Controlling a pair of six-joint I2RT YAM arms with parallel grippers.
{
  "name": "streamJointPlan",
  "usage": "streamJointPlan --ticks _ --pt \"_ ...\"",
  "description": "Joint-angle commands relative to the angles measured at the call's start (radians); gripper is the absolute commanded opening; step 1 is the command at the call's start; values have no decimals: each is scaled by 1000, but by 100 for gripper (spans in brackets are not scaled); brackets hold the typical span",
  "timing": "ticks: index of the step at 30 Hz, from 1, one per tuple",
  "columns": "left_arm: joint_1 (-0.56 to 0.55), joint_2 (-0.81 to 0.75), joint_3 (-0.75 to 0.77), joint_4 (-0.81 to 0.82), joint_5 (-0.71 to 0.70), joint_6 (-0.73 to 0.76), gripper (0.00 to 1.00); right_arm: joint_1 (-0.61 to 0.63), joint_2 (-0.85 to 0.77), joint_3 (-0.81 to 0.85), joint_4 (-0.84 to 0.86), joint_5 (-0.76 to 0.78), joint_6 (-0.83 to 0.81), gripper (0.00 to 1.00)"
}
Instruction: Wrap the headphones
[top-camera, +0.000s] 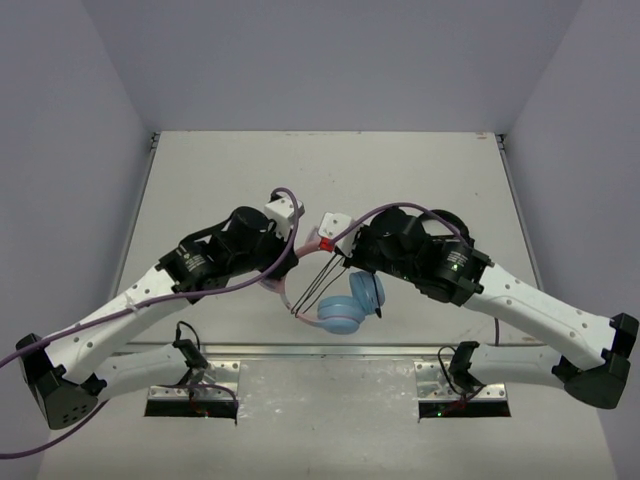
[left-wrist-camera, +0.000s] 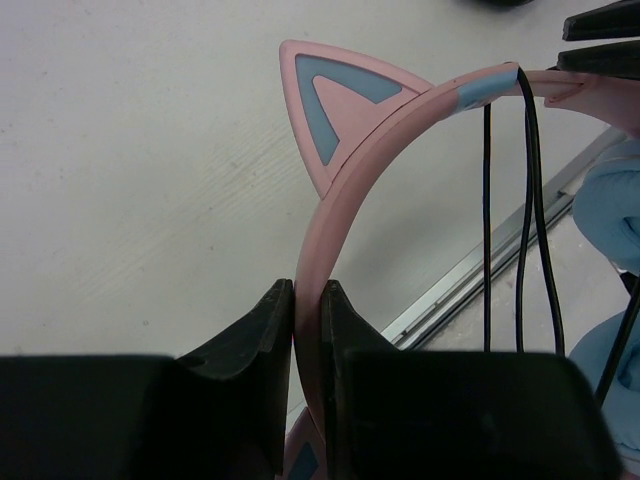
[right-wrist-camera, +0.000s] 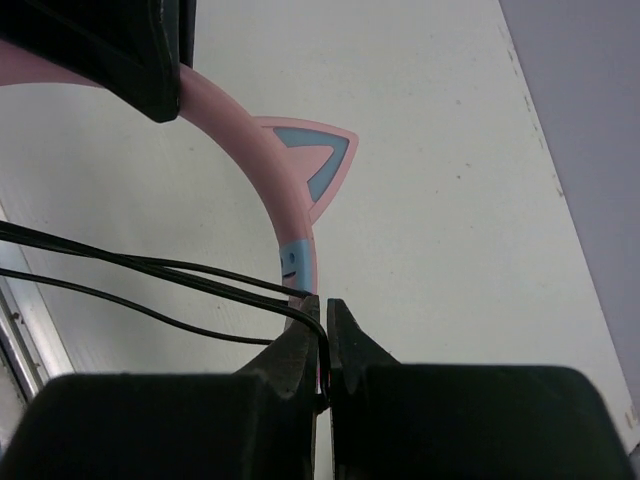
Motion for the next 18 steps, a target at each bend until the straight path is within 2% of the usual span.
streamJointPlan --ticks 1,5,11,14,18 --pt "-9 -25 49 -54 37 50 0 -21 -28 7 90 136 -103 3" --pt "-11 -42 49 -69 12 72 0 -24 -40 -24 101 137 -132 11" --pt "-9 -73 40 -43 11 86 0 -25 -63 -68 124 73 -100 9" --pt "-9 -80 30 -29 13 99 0 -25 -68 -84 125 58 -88 15" --pt "-11 -93 29 -12 14 117 0 -27 -65 -102 108 12 -54 14"
